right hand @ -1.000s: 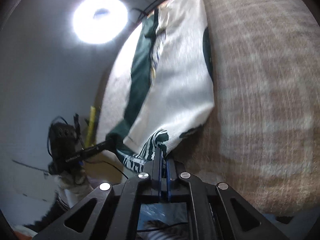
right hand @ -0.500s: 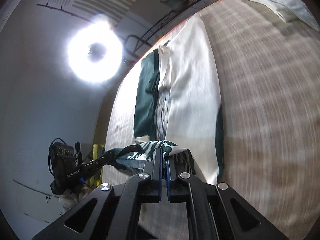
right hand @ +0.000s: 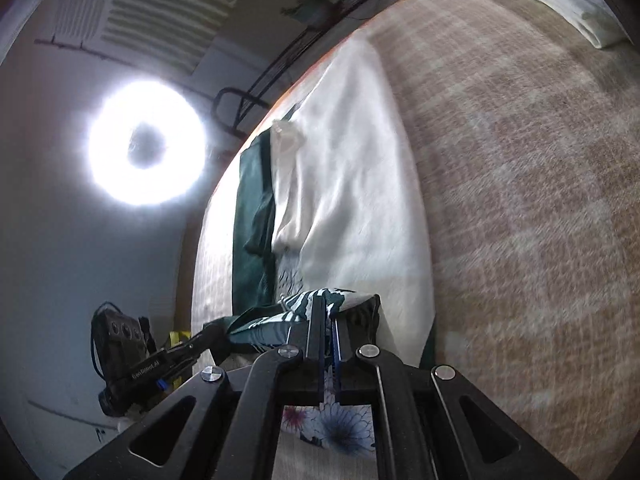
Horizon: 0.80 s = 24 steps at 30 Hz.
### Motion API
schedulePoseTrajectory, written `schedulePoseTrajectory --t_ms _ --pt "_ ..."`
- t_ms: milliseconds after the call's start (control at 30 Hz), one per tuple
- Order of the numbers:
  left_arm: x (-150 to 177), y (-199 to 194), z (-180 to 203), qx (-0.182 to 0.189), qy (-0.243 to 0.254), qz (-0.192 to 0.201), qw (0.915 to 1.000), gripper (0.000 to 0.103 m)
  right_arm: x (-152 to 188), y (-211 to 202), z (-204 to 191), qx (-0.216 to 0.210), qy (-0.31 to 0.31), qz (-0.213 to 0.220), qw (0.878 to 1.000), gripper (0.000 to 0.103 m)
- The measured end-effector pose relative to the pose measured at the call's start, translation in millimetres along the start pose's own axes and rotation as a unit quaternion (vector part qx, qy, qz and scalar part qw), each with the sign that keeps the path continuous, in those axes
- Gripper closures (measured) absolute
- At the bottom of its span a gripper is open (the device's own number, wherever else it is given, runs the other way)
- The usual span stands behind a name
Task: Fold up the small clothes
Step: 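Grasp the striped hem with the right tool while the left tool grasps the green hem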
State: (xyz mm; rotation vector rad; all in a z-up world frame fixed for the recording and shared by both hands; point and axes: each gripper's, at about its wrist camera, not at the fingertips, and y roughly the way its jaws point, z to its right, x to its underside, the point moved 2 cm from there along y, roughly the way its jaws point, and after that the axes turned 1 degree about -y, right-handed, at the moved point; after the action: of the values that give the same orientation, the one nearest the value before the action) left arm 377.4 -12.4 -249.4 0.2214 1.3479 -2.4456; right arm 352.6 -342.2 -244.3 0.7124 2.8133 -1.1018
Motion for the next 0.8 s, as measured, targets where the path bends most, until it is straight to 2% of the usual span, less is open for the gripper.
schedulePoseTrajectory --t_ms 233,300,333,400,433,467,800 --pt "-8.2 9.5 3.6 -0.012 0.009 0.006 0.9999 0.102 -9.4 2.0 9.4 0.009 0.005 0.001 1.000 0.103" --pt "-10.2 7.2 5.1 -0.021 0.015 0.012 0.9996 0.102 -11.9 4.9 6.2 0.008 0.000 0.000 1.000 0.097" --pt "-11.6 6.1 5.7 -0.023 0.016 0.014 0.9995 0.096 -14.3 4.6 4.3 0.010 -0.006 0.001 1.000 0.094" --pt "-14.3 1.5 6.2 -0.026 0.016 0.025 0.9992 0.079 -18.4 0.9 -0.2 0.013 -0.016 0.007 1.000 0.072" --pt "-15.6 -1.2 6.1 -0.029 0.015 0.033 0.9989 0.064 -20.7 -1.3 -2.9 0.012 -0.019 0.012 1.000 0.069" --pt "-16.7 -4.5 5.9 -0.028 0.014 0.044 0.9985 0.055 -23.9 -3.2 -5.0 0.010 -0.022 0.016 1.000 0.069" --pt "-20.9 -12.1 13.6 -0.049 0.049 0.066 0.9954 0.054 -29.4 -8.7 -12.8 0.042 -0.050 0.023 0.998 0.071"
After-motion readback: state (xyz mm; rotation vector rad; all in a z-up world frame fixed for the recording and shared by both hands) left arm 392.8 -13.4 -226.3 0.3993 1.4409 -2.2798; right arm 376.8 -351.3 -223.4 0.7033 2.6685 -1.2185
